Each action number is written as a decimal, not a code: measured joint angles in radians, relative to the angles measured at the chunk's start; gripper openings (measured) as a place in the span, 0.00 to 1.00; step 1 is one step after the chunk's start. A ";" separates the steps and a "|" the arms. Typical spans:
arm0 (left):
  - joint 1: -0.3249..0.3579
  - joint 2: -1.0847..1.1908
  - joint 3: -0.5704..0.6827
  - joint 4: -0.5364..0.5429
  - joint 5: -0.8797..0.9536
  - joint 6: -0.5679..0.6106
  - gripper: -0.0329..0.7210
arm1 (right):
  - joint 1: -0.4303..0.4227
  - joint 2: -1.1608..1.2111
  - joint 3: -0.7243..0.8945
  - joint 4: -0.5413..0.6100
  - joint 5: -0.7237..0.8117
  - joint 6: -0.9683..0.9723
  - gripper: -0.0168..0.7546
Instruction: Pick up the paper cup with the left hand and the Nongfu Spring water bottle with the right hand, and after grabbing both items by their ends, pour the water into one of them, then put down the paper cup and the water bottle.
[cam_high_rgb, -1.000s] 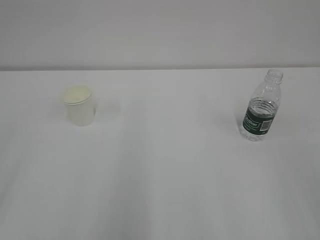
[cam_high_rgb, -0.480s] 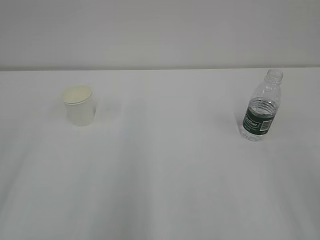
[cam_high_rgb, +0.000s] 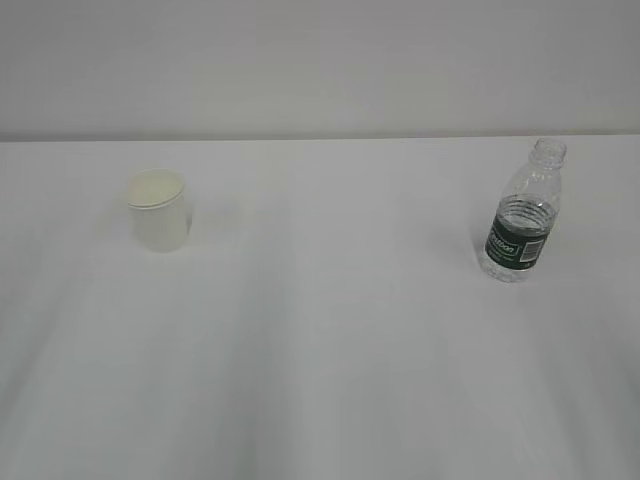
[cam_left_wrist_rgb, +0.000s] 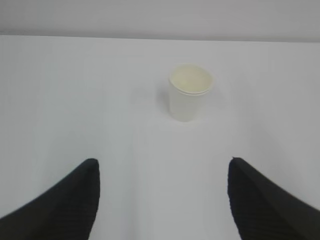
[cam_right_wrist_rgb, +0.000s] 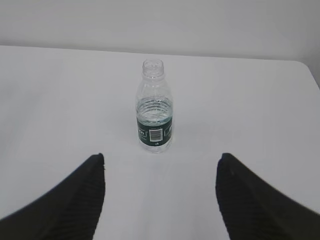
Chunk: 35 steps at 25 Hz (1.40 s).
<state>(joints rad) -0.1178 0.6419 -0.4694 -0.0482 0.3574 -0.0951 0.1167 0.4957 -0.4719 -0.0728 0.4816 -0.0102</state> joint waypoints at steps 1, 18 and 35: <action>0.000 0.023 0.000 0.000 -0.014 0.000 0.80 | 0.000 0.017 0.000 0.000 -0.010 0.000 0.69; 0.000 0.378 0.046 0.000 -0.377 0.000 0.78 | 0.000 0.221 0.171 0.016 -0.465 0.000 0.69; -0.080 0.409 0.204 0.019 -0.705 -0.006 0.75 | 0.000 0.493 0.299 -0.008 -0.919 0.066 0.69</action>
<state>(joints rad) -0.1982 1.0504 -0.2655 -0.0296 -0.3475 -0.1007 0.1167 0.9882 -0.1733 -0.0803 -0.4376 0.0558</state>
